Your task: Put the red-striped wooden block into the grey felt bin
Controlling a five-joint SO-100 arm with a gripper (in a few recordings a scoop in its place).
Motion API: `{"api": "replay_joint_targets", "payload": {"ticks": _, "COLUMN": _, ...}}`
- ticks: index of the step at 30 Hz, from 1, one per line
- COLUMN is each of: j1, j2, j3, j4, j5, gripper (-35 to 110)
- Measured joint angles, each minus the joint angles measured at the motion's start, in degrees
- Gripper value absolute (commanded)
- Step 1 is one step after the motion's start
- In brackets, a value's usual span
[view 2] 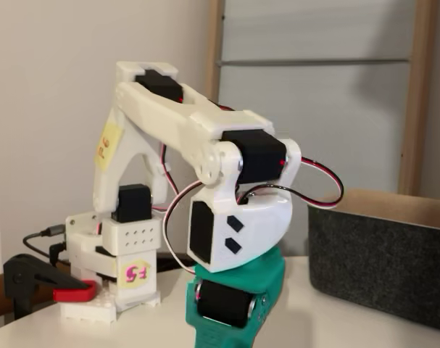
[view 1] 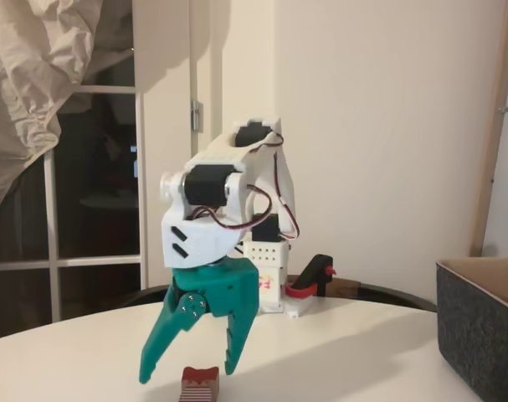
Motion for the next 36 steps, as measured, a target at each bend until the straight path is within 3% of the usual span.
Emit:
{"api": "replay_joint_targets", "payload": {"ticks": 18, "j1": -4.48, "j2": -2.99, "j3": -0.09, "j4": -1.76, "j5": -4.83, "gripper": 31}}
{"api": "replay_joint_targets", "payload": {"ticks": 36, "j1": 0.26, "j2": -7.12, "j3": -1.23, "j4": -6.06, "j5": 2.99, "gripper": 23}}
